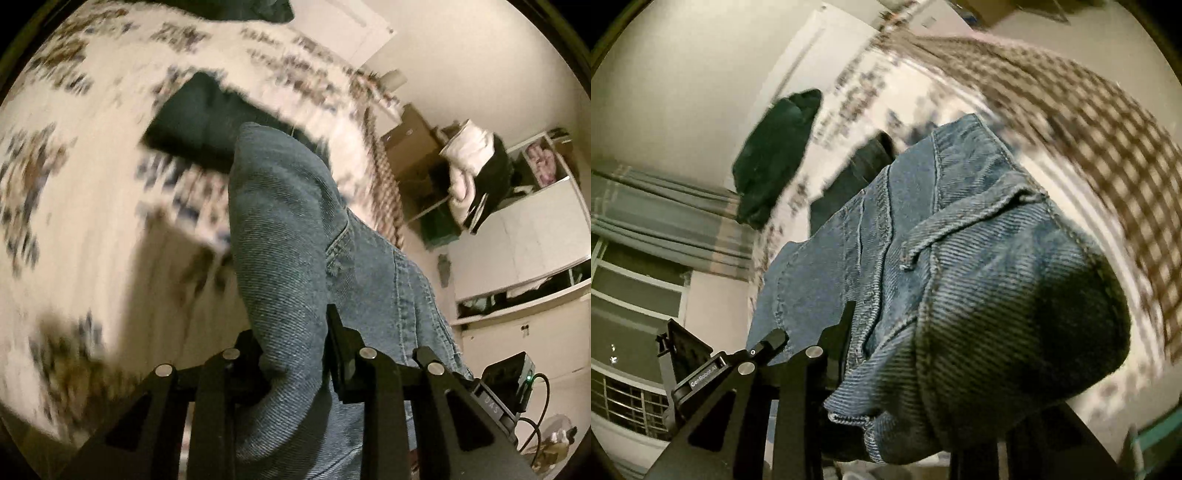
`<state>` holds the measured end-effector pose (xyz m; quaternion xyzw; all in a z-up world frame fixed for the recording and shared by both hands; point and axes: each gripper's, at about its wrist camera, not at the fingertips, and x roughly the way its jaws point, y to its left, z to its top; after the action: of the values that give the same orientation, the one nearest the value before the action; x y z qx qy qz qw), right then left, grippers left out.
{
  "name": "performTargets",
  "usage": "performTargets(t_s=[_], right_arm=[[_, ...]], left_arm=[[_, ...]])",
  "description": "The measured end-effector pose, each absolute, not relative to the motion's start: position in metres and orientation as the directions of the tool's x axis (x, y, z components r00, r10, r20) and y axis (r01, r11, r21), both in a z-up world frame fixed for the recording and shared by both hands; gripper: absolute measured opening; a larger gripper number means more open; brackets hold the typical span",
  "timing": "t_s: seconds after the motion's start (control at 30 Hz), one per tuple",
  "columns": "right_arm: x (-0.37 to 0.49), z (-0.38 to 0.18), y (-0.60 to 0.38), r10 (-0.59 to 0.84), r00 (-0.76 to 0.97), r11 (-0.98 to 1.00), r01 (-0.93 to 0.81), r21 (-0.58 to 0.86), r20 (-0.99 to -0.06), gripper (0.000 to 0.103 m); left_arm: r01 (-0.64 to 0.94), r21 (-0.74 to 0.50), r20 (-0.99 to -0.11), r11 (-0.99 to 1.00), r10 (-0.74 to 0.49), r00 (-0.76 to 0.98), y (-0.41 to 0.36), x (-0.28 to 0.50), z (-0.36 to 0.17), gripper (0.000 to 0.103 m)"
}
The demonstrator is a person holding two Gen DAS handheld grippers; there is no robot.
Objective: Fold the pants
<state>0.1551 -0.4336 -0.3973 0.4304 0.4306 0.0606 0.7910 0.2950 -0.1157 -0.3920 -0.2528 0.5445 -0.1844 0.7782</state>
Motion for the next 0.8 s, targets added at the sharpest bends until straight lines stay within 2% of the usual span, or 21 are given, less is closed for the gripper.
performTargets(t_s=[0.17, 0.33, 0.57, 0.67, 0.73, 0.77, 0.8], right_arm=[[0.266, -0.383, -0.413, 0.442, 0.68, 0.626, 0.234, 0.744, -0.586, 0.031], [0.382, -0.401, -0.383, 0.439, 0.707, 0.617, 0.212, 0.758, -0.554, 0.031], [0.481, -0.47, -0.348, 0.446, 0.682, 0.627, 0.224, 0.746, -0.579, 0.031], [0.489, -0.502, -0.34, 0.439, 0.64, 0.648, 0.26, 0.716, -0.63, 0.033], [0.49, -0.512, -0.339, 0.443, 0.604, 0.662, 0.279, 0.696, -0.663, 0.047], [0.49, -0.514, -0.34, 0.442, 0.586, 0.671, 0.287, 0.684, -0.679, 0.052], [0.489, -0.515, -0.342, 0.434, 0.574, 0.684, 0.292, 0.668, -0.695, 0.064]], left_arm=[[0.039, -0.599, -0.73, 0.799, -0.566, 0.383, -0.105, 0.398, -0.375, 0.023], [0.056, -0.581, -0.728, 0.812, -0.549, 0.411, -0.08, 0.501, -0.389, 0.023], [0.027, -0.551, -0.771, 0.834, -0.521, 0.366, -0.05, 0.588, -0.464, 0.025], [-0.01, -0.532, -0.814, 0.847, -0.508, 0.282, -0.043, 0.596, -0.504, 0.034], [-0.036, -0.518, -0.829, 0.855, -0.491, 0.269, -0.036, 0.591, -0.515, 0.048], [-0.04, -0.506, -0.836, 0.861, -0.479, 0.269, -0.033, 0.589, -0.515, 0.05], [-0.041, -0.488, -0.845, 0.872, -0.461, 0.27, -0.032, 0.585, -0.512, 0.055]])
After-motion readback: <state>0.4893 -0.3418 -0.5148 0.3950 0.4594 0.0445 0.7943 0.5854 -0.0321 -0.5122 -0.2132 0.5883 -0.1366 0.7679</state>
